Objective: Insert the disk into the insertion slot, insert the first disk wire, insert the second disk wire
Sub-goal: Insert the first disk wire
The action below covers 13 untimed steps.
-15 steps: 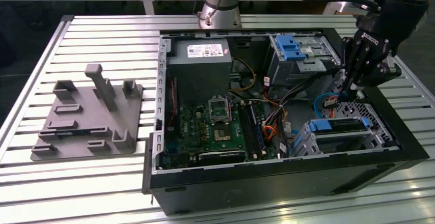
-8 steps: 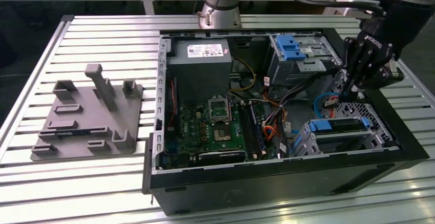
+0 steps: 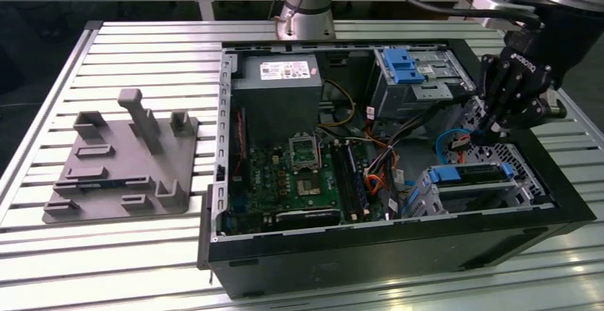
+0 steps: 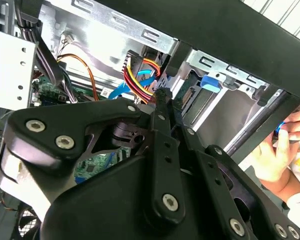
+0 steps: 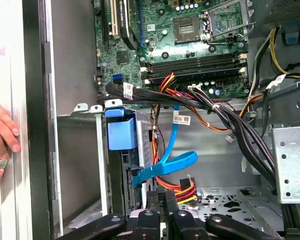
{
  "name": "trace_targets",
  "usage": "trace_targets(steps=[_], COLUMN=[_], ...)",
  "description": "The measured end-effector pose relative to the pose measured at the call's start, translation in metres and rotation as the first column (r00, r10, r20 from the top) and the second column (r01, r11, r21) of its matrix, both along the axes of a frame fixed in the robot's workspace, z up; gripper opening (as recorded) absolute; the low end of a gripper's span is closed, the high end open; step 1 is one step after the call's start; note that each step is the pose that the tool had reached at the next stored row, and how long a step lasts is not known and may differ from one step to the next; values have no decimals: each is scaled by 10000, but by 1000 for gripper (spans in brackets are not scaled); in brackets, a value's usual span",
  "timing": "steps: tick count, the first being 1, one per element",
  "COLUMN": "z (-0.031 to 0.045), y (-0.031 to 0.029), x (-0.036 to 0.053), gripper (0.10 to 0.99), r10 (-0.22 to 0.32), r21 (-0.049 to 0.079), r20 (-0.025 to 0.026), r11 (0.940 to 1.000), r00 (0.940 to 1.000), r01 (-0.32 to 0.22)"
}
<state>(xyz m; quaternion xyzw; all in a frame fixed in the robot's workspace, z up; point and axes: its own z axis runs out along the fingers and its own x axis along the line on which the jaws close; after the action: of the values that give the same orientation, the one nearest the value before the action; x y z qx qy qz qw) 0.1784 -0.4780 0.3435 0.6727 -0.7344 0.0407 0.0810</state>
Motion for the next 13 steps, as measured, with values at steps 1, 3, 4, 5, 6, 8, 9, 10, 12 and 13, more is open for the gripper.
trace_targets(steps=[1, 3, 4, 5, 6, 8, 9, 10, 12, 13], z=[0, 0, -1, -2, -1, -1, -1, 0, -1, -1], y=[-2, -5, -10, -19, -28, -55, -72, -93, -138, -158], x=[0, 1, 0, -1, -1, -1, -1, -1, -1, -1], gripper=[161, 161, 161, 161, 161, 161, 161, 161, 161, 161], r10=[102, 293, 346, 359, 359, 355, 354, 353, 351, 350], r21=[0, 3, 11, 63, 186, 469, 571, 626, 709, 759], r20=[20, 65, 80, 97, 119, 148, 152, 154, 157, 159], r11=[9999, 9996, 9994, 9993, 9992, 9982, 9977, 9974, 9968, 9965], r00=[9999, 9995, 9994, 9993, 9993, 9993, 9993, 9993, 9993, 9993], r01=[-102, -293, -346, -359, -361, -362, -362, -362, -361, -361])
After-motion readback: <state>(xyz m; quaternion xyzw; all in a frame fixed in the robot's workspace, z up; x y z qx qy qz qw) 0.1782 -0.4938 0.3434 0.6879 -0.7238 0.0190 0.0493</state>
